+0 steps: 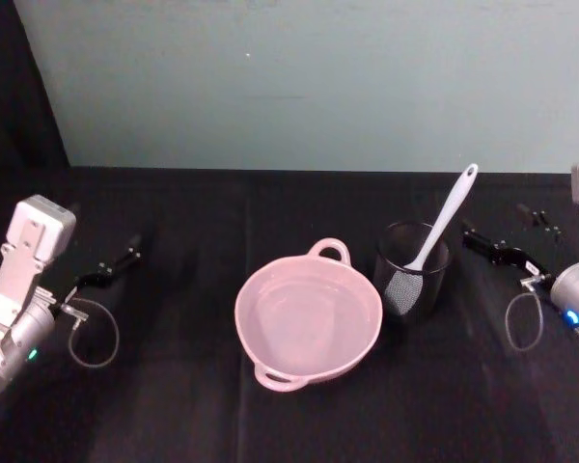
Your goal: Use the one hand to pick up the spoon and stir the clear water in the bowl.
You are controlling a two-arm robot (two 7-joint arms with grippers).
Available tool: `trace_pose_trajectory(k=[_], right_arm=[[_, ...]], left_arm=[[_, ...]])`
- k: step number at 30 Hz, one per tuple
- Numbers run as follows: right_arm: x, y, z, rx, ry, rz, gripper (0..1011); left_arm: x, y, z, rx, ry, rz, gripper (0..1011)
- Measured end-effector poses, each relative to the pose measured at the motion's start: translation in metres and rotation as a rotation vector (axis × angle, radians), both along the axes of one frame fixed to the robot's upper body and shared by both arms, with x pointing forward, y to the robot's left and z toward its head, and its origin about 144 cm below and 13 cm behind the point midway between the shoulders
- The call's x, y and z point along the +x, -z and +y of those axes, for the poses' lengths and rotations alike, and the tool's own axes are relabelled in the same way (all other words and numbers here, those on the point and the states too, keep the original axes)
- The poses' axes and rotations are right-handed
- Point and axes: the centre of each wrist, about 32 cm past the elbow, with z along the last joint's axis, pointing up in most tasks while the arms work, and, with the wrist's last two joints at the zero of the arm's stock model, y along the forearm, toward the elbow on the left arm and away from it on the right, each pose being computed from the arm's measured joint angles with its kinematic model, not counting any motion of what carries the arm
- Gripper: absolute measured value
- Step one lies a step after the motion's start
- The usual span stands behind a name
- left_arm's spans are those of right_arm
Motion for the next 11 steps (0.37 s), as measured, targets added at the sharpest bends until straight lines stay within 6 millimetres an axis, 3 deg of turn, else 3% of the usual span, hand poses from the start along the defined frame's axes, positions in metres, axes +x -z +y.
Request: trace_pose_trajectory(k=[11], right_arm=[[0.0, 0.0, 0.0, 0.0, 0.0, 0.0, 1002]], left_arm=[[0.0, 0.0, 0.0, 0.0, 0.0, 0.0, 1005]])
